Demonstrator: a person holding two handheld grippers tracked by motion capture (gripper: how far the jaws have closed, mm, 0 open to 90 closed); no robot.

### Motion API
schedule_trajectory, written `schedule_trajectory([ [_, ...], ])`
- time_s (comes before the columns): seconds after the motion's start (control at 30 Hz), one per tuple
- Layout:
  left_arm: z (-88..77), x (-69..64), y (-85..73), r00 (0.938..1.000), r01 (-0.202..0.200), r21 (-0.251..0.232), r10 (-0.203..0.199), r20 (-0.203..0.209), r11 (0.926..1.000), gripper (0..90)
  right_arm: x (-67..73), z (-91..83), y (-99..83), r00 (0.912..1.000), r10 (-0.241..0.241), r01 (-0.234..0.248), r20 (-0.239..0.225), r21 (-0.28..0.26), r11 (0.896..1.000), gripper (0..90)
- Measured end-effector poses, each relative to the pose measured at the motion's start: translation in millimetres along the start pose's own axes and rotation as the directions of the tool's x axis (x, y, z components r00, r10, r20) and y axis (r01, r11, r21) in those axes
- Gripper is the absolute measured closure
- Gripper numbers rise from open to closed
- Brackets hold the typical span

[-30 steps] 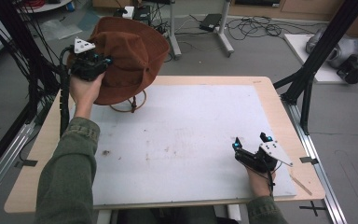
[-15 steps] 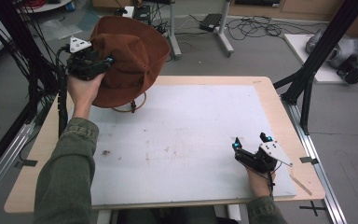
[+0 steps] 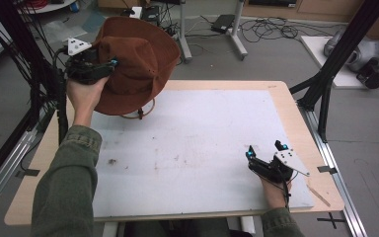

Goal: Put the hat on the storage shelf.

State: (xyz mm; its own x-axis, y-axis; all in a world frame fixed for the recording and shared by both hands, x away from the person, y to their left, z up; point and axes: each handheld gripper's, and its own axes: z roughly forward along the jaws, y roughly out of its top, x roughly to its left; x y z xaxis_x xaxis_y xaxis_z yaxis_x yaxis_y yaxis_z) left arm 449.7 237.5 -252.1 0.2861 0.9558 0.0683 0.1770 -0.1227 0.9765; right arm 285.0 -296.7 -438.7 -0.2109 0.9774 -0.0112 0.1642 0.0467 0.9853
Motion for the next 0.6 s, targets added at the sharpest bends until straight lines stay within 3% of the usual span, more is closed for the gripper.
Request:
schedule_trajectory([
  [0.3, -6.5, -0.5, -0.7, 1.0, -0.005, -0.006, 0.005, 0.007, 1.0, 26.8, 0.1, -0.5, 0.1, 1.0, 0.002, -0.002, 0.001, 0.002, 1.0, 4.3],
  [0.6, -31.5, 1.4, -12.6, 0.9998, -0.011, -0.051, 0.01, -0.017, 0.9986, 24.4, 0.2, -0.7, 0.1, 1.0, 0.008, -0.008, 0.002, 0.003, 1.0, 4.3],
])
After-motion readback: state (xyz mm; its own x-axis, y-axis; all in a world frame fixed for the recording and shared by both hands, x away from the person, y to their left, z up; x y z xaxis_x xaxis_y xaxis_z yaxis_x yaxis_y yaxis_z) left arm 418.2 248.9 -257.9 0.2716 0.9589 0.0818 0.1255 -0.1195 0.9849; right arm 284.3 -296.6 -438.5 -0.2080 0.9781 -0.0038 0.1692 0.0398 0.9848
